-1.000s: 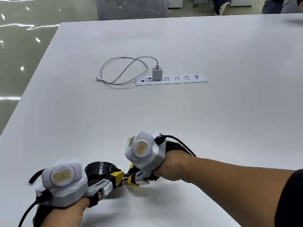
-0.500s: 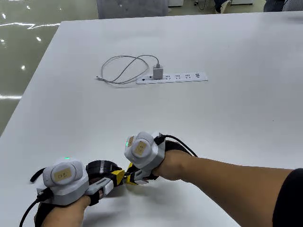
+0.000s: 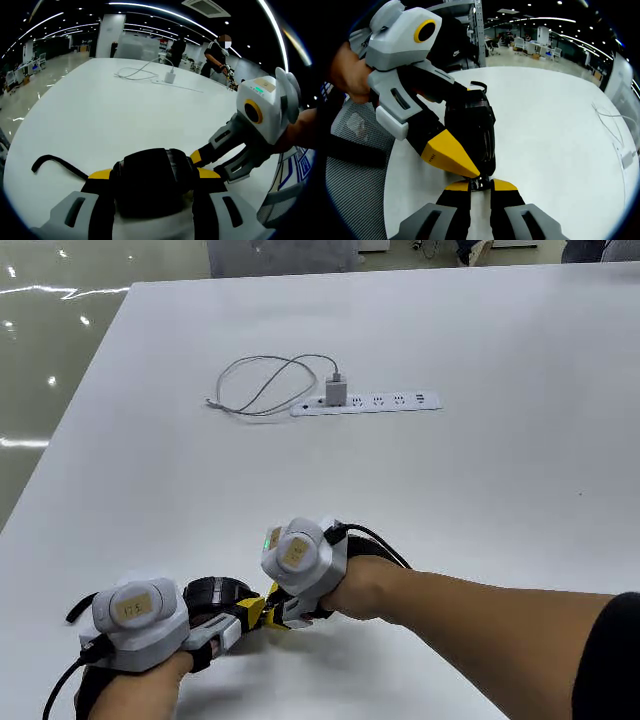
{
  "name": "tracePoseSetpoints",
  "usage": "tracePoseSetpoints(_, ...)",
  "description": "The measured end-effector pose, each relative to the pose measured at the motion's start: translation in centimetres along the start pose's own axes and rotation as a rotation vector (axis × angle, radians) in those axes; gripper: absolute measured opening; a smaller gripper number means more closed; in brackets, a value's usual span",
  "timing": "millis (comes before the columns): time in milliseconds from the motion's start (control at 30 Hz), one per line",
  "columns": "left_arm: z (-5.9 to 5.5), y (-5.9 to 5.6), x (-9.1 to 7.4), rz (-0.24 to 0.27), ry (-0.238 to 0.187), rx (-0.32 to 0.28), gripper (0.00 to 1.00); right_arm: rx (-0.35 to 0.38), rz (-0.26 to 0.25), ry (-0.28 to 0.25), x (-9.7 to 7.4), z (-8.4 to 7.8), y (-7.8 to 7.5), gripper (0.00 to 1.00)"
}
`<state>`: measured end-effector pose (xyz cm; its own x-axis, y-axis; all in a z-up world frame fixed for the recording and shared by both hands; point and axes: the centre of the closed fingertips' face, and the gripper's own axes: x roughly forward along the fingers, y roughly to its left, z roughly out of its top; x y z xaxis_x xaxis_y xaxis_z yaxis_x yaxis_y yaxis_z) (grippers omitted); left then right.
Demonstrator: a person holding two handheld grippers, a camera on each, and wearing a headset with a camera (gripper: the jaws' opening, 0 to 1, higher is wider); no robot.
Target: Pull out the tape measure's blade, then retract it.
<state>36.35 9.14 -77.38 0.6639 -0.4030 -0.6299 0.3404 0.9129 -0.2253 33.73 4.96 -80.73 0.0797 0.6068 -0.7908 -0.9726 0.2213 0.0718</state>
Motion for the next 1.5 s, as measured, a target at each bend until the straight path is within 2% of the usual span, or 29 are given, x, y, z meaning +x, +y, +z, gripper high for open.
tracePoseSetpoints(400,0.0,-0.1,0.0,0.005,0.0,0.01,0.6,0.029,-0.018,-0.009,0.0,0.0,0.0,0.12)
tracePoseSetpoints(600,0.0,0.0,0.1,0.013,0.002,0.012,0.61,-0.004,-0.028,-0.002,0.0,0.0,0.1,0.12)
tracePoseSetpoints(733,0.0,-0.1,0.1,0.021,0.013,0.016,0.62,-0.069,-0.06,-0.006,-0.3,0.3,-0.1,0.15)
tracePoseSetpoints(767,0.0,-0.1,0.1,0.019,0.013,0.03,0.62,-0.06,-0.06,-0.017,-0.5,0.4,-0.1,0.16)
tracePoseSetpoints(800,0.5,-0.1,0.0,0.025,-0.006,0.093,0.62,-0.046,-0.056,-0.035,-0.7,0.5,-0.1,0.16)
tracePoseSetpoints(833,0.5,-0.2,-0.1,0.029,0.005,0.104,0.62,-0.043,-0.052,-0.035,-0.8,0.4,0.0,0.16)
tracePoseSetpoints(967,1.4,-0.3,-0.2,0.006,-0.017,0.076,0.64,-0.024,-0.065,-0.04,-1.3,0.0,-0.2,0.17)
tracePoseSetpoints(1100,1.4,-0.8,-0.2,-0.033,-0.001,0.077,0.69,-0.006,-0.078,-0.066,-2.2,0.1,-0.1,0.19)
tracePoseSetpoints(1200,1.5,-1.3,-0.2,-0.059,0.007,0.114,0.74,-0.003,-0.089,-0.082,-3.0,0.0,0.1,0.2)
tracePoseSetpoints(1267,1.2,-2.0,-0.1,-0.1,0.026,0.11,0.83,0.006,-0.095,-0.094,-3.3,-0.1,0.2,0.21)
tracePoseSetpoints(1300,0.5,-2.3,0.1,-0.125,0.06,0.082,0.89,0.012,-0.097,-0.097,-3.6,-0.3,0.3,0.22)
tracePoseSetpoints(1333,0.6,-2.2,0.1,-0.127,0.05,0.073,0.94,0.01,-0.1,-0.094,-3.8,-0.5,0.4,0.22)
tracePoseSetpoints(1367,0.8,-2.3,0.0,-0.137,0.043,0.092,0.98,0.013,-0.104,-0.1,-4.0,-0.7,0.5,0.23)
tracePoseSetpoints(1400,0.7,-2.5,-0.2,-0.147,0.036,0.141,0.99,0.015,-0.106,-0.107,-4.4,-0.9,0.7,0.22)
tracePoseSetpoints(1467,0.8,-3.0,-0.5,-0.181,0.027,0.153,0.99,0.019,-0.114,-0.112,-4.9,-1.5,1.0,0.22)
tracePoseSetpoints(1500,0.9,-2.9,-0.7,-0.18,0.028,0.155,0.99,0.022,-0.12,-0.114,-5.2,-1.7,1.0,0.23)
